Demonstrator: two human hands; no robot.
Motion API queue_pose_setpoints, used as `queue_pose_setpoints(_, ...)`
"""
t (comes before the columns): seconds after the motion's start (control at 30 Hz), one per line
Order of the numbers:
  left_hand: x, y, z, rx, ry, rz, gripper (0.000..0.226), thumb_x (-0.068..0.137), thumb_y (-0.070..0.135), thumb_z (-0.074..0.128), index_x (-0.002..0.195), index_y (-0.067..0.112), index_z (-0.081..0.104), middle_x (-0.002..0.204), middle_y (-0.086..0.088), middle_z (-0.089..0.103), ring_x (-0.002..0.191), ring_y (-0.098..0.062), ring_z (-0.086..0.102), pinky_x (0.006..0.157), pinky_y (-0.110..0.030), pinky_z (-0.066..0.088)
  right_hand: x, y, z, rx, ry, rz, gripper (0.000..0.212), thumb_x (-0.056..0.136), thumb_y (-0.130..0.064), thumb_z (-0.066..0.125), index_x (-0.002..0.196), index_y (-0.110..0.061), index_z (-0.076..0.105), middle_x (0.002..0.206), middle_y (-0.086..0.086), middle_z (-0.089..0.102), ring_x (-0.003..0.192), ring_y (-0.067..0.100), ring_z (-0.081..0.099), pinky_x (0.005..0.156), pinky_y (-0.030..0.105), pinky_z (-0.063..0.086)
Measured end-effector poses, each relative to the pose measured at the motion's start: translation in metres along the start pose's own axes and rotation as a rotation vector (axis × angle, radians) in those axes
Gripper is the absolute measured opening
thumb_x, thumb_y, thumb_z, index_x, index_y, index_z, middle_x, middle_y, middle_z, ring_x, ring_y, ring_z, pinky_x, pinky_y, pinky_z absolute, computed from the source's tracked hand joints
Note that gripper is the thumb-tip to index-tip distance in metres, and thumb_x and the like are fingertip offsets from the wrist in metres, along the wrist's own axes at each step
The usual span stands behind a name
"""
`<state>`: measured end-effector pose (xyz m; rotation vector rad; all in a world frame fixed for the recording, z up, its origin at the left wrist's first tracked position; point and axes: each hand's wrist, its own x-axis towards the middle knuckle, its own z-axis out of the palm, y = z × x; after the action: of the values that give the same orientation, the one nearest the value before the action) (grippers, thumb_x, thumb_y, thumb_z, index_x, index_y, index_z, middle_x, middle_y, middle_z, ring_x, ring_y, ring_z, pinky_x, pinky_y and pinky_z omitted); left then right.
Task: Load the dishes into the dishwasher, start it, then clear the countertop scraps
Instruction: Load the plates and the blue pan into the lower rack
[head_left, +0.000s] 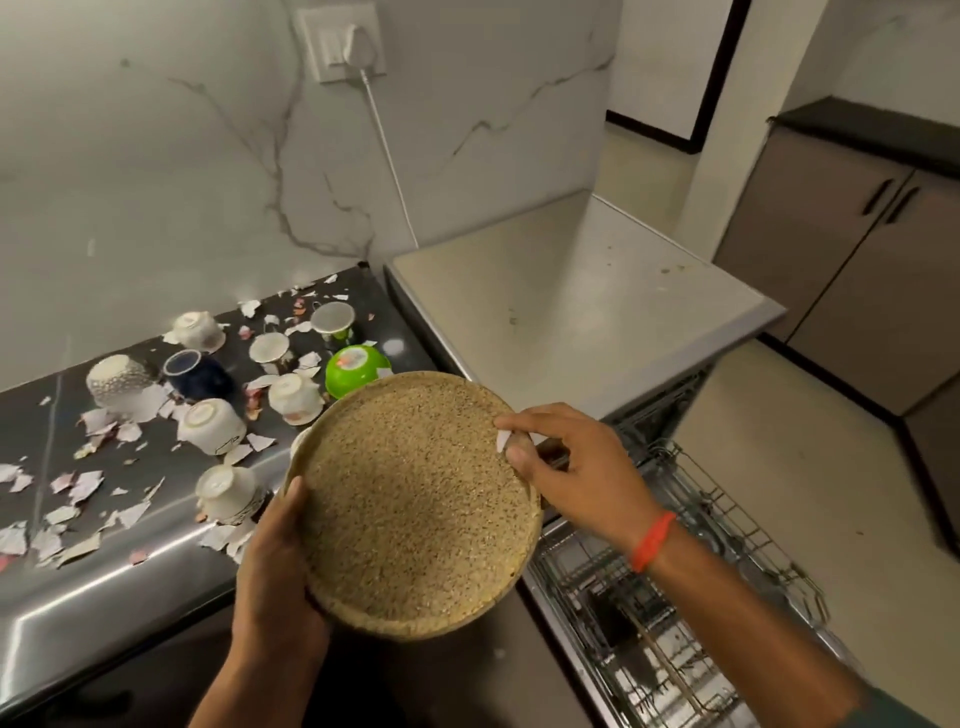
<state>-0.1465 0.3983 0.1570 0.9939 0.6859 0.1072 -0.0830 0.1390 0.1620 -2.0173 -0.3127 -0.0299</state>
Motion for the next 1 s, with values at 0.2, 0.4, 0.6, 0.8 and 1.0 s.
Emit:
queue_pose_setpoints(0.2, 0.029, 0.023, -0.029, -0.005, -0.087, -0.009, 0.036, 0.104, 0.035, 0.05, 0.129, 0.015, 0.067, 0.118, -0.011, 0.075, 0.108, -0.032, 0.072, 0.089, -0.052, 0.054, 0.022, -0.019, 0.029, -0.249, -0.076, 0.0, 0.019, 0.087, -0.032, 0.076, 0.106, -0.036, 0.076, 0.111, -0.02, 0.055, 0.095, 0.001, 0.061, 0.085, 0.023, 0.056)
queue_pose_setpoints(0.4, 0.053, 0.05, -0.071, -0.19, -0.132, 0.001, 0.036, 0.104, 0.028, 0.047, 0.131, 0.013, 0.066, 0.122, -0.013, 0.073, 0.114, -0.034, 0.069, 0.093, -0.054, 0.053, 0.043, -0.046, 0.086, -0.238, -0.044, -0.027, 0.011, 0.083, -0.02, 0.081, 0.089, -0.029, 0.079, 0.106, -0.017, 0.06, 0.096, 0.0, 0.061, 0.082, 0.011, 0.049)
queue_pose_setpoints(0.6, 0.055, 0.097, -0.127, -0.158, -0.067, 0.243, 0.026, 0.105, 0.027, 0.05, 0.116, 0.017, 0.071, 0.114, -0.006, 0.074, 0.109, -0.028, 0.07, 0.095, -0.053, 0.054, 0.066, -0.091, 0.156, -0.15, -0.039, -0.179, 0.011, 0.089, -0.017, 0.075, 0.097, -0.024, 0.074, 0.109, -0.009, 0.064, 0.093, 0.005, 0.066, 0.077, 0.013, 0.052)
queue_pose_setpoints(0.8, 0.07, 0.18, -0.227, 0.062, 0.236, 0.718, 0.023, 0.104, 0.027, 0.055, 0.1, 0.034, 0.076, 0.101, 0.014, 0.071, 0.101, -0.009, 0.063, 0.095, -0.038, 0.051, 0.083, -0.13, 0.234, -0.02, -0.159, -0.25, 0.033, 0.091, -0.017, 0.071, 0.121, -0.029, 0.066, 0.12, -0.012, 0.061, 0.092, 0.006, 0.068, 0.07, 0.015, 0.054)
queue_pose_setpoints(1.0, 0.088, 0.217, -0.31, 0.857, 0.389, 0.965, 0.032, 0.102, 0.018, 0.059, 0.13, 0.031, 0.065, 0.107, 0.027, 0.067, 0.093, 0.013, 0.063, 0.081, -0.014, 0.051, 0.079, -0.151, 0.289, -0.024, -0.37, -0.338, 0.031, 0.091, -0.02, 0.072, 0.119, -0.032, 0.066, 0.113, -0.016, 0.063, 0.091, 0.008, 0.067, 0.074, 0.014, 0.051)
